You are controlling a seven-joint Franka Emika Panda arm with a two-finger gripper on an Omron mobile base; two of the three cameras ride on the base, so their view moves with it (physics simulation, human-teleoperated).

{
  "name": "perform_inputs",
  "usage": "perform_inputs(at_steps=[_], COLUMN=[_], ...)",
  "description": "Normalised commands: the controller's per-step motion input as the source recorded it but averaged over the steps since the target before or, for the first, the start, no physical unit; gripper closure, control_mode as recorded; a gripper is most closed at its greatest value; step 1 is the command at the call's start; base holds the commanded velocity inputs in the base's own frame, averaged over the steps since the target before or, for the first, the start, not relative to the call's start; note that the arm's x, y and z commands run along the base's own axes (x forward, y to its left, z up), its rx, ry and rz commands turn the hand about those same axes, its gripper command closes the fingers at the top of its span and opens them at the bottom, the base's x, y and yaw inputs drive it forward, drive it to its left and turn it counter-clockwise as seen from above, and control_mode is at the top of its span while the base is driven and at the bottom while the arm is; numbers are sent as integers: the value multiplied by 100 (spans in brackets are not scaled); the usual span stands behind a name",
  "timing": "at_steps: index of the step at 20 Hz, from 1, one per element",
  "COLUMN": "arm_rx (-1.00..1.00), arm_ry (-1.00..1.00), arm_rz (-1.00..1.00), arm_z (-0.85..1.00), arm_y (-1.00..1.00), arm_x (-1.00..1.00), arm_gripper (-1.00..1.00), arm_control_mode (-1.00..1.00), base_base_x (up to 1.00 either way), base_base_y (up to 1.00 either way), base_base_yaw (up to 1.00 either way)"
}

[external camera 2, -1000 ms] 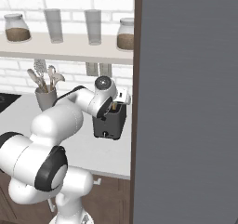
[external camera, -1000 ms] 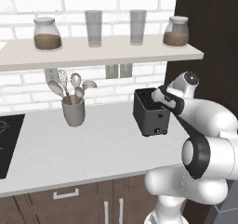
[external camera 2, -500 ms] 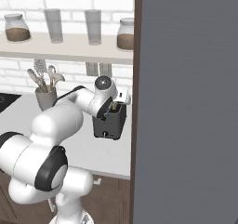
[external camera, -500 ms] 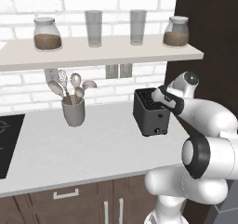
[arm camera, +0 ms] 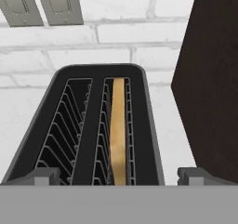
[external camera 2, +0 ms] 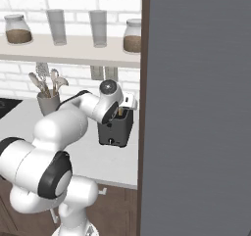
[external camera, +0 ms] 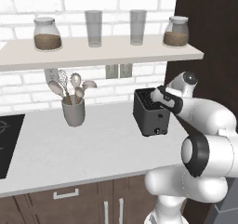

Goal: Start the toaster. Once the lever pops up, take the bread to the plate on the dining counter.

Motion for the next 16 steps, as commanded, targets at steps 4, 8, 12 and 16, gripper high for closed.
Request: perform_inputs(at_steps=[4,8,12,16], arm_rx=[-2,0,0,0], arm_ry=[0,0,0,0], arm_rz=[0,0,0,0], arm_z=[-9,-4,-4,-8], arm_y=[10,5,0,0], arm_x=[9,9,9,9], arm_gripper=[-100,-100,-100,-100], arm_control_mode=[-100,-100,-100,-100], base_base_x=[0,0,0,0], base_base_y=[0,0,0,0], base_base_yaw=[0,0,0,0])
